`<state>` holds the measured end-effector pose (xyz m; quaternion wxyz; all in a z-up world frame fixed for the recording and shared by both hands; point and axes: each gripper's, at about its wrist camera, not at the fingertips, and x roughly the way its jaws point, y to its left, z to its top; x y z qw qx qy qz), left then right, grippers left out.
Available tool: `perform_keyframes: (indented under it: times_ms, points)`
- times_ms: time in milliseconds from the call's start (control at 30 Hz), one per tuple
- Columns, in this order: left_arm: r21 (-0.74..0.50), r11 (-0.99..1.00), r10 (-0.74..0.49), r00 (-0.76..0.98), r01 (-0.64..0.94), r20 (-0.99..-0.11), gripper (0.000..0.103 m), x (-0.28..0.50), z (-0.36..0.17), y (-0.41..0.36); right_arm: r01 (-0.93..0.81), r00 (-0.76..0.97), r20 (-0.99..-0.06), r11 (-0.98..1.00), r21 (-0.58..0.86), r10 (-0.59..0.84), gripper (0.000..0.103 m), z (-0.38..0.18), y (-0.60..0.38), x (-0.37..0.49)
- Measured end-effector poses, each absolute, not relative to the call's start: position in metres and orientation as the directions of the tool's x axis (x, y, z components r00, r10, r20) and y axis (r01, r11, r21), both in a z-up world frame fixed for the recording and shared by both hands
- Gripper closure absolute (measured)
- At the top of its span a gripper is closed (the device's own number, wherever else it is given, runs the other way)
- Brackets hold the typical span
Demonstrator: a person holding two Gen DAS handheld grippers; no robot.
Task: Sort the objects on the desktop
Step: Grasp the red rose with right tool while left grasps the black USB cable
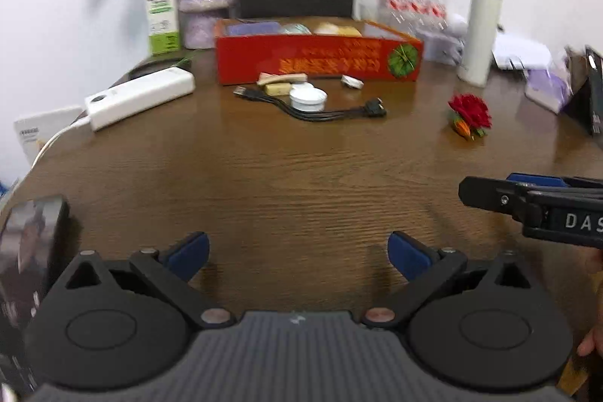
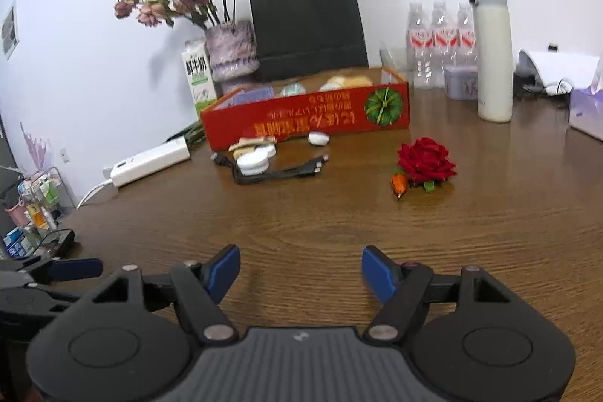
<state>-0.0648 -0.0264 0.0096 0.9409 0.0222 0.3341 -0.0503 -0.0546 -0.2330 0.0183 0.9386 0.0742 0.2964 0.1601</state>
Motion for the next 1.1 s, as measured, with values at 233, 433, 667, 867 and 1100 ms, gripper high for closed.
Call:
perform_keyframes:
  times_ms: [233, 433, 667, 867, 1100]
  points:
    - [-0.1, 0.995, -0.038, 0.824, -0.023, -0.565, 0.0, 0.025, 0.049, 0.006, -0.137, 0.829, -0.528, 0.982, 0.128, 0.185, 0.035, 0.039, -0.258, 0.007]
    - [-0.135, 0.969, 0.077, 0.775, -0.205, -0.627, 0.004, 0.128, 0.036, 0.01, -0.045, 0.816, -0.57, 0.993, 0.105, 0.097, 0.039, 0.031, -0.271, 0.069]
    - [-0.002, 0.997, 0.055, 0.722, -0.077, -0.69, 0.016, 0.156, 0.007, -0.01, -0.033, 0.78, -0.618, 0.993, 0.117, 0.099, 0.04, 0.013, -0.278, 0.099]
    - [0.02, 0.999, 0.052, 0.769, -0.05, -0.638, 0.038, 0.15, 0.002, -0.017, -0.074, 0.787, -0.609, 0.995, 0.06, 0.095, 0.055, 0.009, -0.266, 0.106]
    - [0.022, 0.998, 0.061, 0.787, -0.059, -0.614, 0.081, 0.132, 0.005, -0.026, -0.139, 0.781, -0.602, 0.986, 0.095, 0.168, 0.065, 0.012, -0.257, 0.085]
